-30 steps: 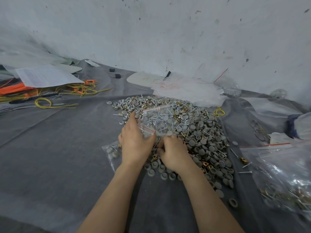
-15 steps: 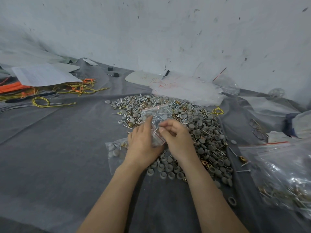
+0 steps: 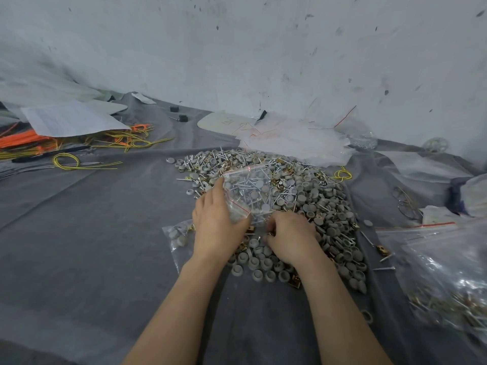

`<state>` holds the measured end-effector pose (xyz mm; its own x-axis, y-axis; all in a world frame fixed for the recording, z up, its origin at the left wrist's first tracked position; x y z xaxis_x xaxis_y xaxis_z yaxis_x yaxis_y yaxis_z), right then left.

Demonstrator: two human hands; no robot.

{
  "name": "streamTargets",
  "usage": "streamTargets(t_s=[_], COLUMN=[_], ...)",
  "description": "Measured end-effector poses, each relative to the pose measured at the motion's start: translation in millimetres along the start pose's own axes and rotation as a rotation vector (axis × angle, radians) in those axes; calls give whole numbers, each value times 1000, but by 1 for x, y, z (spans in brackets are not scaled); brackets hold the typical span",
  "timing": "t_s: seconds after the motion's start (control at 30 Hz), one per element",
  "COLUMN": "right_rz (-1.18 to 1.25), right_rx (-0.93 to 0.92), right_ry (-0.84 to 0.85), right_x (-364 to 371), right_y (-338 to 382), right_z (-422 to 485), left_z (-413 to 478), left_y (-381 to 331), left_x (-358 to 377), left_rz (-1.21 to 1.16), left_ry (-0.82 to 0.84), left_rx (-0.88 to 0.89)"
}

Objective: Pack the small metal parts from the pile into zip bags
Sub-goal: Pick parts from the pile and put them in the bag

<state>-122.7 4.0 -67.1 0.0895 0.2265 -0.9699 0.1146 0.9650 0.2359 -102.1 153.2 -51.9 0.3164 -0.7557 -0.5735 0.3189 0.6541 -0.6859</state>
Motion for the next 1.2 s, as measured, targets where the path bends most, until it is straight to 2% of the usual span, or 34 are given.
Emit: streamTargets(t_s=[0.17, 0.37, 0.53, 0.63, 0.7, 0.77, 0.87, 0.97, 1.03, 1.2], right_rz=[133, 385, 490, 761, 990, 1074, 1019, 805, 598, 183], right_rx=[24, 21, 35, 45, 20, -21, -118, -113, -96, -176], right_ry=[-48, -224, -375, -448, -407, -273, -145, -257, -257, 51], right_x=[-4, -22, -34, -41, -39, -30, -20, -31, -32, -4], right_y=[-6, -14, -21, -24, -18, 0, 22, 12, 4, 15], right_z=[-1, 1, 1, -1, -2, 0, 1, -1, -2, -5], left_z=[0, -1, -2, -2, -3, -4, -4, -2, -1, -1], left_y=[-1, -1, 0, 0, -3, -5, -4, -1, 2, 3], left_x=[2, 3, 8, 11, 13, 15, 15, 10, 5, -1], left_rz=[5, 13, 46, 61, 60, 55, 42, 38, 23, 3], left_ry=[5, 9, 37, 58, 72, 91, 100, 53, 16, -24], left_rx=[5, 12, 16, 28, 52, 70, 66, 27, -1, -16])
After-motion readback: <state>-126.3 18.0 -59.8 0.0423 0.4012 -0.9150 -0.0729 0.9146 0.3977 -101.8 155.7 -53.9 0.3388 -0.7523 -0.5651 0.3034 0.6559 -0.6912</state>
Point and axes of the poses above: each hand's wrist, its own z-axis towards the middle knuckle, its own x-axis out of the palm, y = z × x, the point moved 10 cm from there along z, towards the middle knuckle, and after that the axes turned 1 degree about -y, right-handed, at the moved point
